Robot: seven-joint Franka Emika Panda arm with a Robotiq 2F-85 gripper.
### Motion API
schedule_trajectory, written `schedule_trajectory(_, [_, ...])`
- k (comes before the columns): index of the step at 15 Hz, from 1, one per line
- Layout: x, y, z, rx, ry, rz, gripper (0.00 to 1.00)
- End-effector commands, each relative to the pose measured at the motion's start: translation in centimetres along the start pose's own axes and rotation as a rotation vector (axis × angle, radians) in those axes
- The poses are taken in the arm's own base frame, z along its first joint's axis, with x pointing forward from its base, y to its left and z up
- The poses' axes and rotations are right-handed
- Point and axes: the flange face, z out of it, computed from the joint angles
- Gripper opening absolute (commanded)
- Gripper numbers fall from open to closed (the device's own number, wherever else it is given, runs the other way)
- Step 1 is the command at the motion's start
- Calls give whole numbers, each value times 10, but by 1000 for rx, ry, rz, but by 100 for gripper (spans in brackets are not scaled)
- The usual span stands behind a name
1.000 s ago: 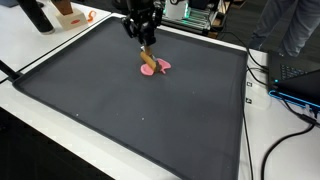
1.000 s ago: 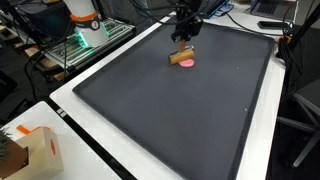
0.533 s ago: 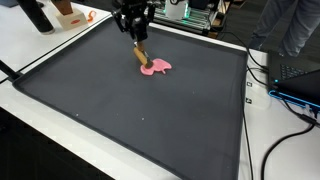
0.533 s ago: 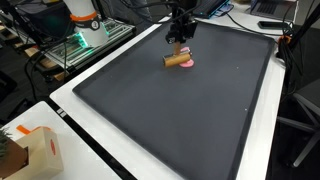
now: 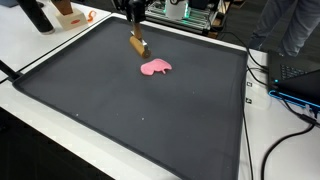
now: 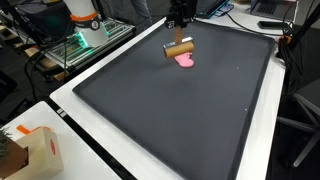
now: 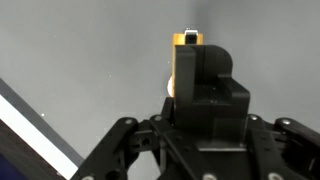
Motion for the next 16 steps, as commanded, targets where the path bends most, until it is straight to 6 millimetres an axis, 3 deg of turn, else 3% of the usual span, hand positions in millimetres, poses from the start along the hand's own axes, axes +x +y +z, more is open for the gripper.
schedule_trajectory(1, [-4,-23,-35,-41,25,7,24])
schedule_trajectory(9, [31,-71,-85,-128,54,173,24])
schedule_trajectory(13, [56,-95,-90,-202,26,251,24])
schedule_trajectory(16, [75,-112,-82,-250,-29,277,24])
